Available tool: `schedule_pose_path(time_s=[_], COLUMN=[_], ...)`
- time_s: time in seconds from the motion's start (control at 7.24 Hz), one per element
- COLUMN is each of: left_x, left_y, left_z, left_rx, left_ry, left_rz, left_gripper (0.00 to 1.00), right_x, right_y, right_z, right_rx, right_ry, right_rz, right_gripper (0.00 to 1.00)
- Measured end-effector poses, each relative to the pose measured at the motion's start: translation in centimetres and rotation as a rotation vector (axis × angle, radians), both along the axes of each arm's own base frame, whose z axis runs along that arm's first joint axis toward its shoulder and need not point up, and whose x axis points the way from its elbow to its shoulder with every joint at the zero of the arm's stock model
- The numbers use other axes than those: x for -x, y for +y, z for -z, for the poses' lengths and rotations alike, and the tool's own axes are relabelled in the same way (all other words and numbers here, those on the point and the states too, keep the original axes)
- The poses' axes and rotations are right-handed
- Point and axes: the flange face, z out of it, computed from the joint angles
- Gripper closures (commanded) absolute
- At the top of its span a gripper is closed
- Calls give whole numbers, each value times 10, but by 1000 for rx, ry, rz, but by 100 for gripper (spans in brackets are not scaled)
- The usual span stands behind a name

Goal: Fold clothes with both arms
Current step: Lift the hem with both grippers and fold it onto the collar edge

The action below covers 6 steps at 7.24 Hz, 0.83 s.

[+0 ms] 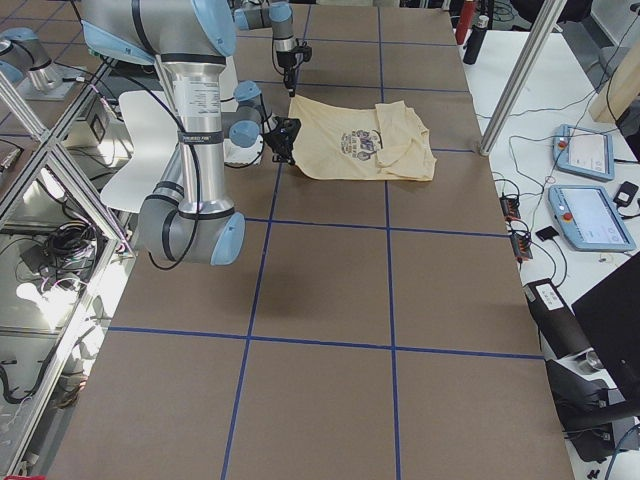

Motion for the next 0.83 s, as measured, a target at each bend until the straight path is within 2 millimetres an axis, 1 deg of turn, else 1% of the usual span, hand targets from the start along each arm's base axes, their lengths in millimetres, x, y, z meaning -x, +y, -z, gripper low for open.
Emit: schedule_pose_path(time_s=[0.14,0.28,0.41,0.55,0.69,0.83], left_x=[34,66,94,113,113,98], left_y=[7,16,24,30,30,18], left_z=[33,58,78,91,90,81], left_rx=[2,10,18,23,29,35], left_ry=[21,46,76,98,87,50], left_rz=[-42,-78,-109,-131,-134,-106], left_gripper=[100,100,100,100,100,100], right_x=[-37,-68,-96,-115,-120,-107], right_y=[3,19,42,57,59,48], right_z=[26,50,73,88,93,96], right_rx=[31,51,63,68,68,62], right_ry=[-24,-39,-58,-77,-82,-73], right_rz=[31,79,144,189,195,166], right_gripper=[100,100,100,100,100,100])
